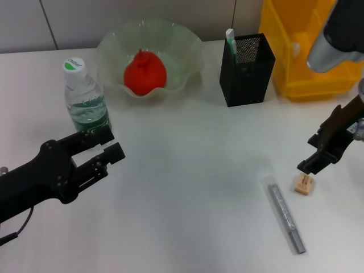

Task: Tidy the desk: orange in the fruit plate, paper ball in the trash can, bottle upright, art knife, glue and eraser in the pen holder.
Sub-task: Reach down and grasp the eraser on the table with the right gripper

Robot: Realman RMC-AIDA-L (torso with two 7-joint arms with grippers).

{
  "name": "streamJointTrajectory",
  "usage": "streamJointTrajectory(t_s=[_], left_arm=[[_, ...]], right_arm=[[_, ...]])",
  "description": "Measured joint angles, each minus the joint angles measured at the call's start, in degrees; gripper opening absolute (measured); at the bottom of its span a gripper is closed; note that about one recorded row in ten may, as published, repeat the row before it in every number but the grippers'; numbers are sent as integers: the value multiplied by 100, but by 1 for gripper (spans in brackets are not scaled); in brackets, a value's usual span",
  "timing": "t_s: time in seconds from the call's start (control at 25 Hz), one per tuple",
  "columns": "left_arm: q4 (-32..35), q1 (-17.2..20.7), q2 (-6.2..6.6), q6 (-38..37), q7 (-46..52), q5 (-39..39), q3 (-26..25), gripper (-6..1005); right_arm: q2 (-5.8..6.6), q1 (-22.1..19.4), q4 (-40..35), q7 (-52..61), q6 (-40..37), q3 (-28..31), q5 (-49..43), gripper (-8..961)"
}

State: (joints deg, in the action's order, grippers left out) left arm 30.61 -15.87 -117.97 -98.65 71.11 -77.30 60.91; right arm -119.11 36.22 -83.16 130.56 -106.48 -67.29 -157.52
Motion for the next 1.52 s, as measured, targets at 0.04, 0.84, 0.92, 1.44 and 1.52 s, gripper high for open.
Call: streamJointTrajectory(t_s=[0.04, 0.84, 0.92, 1.44, 1.52], left_arm=[[-1, 26, -2, -5, 0, 0, 0, 483], [-3, 102, -24, 11, -24, 4, -1, 483], [-3, 102, -25, 15, -25, 4, 0, 483], [-2, 118, -24, 31, -25, 4, 0, 483], [-2, 118, -24, 31, -25, 4, 0, 483]], right_arm=[[6, 50, 125, -33, 13, -30, -47, 636], [13, 204, 1148, -222, 473, -346, -308, 633], [12, 208, 1172, -232, 510, -348, -328, 635], [2, 301, 1590, -356, 812, -419, -335, 634], [0, 308, 1619, -360, 846, -435, -335, 634]])
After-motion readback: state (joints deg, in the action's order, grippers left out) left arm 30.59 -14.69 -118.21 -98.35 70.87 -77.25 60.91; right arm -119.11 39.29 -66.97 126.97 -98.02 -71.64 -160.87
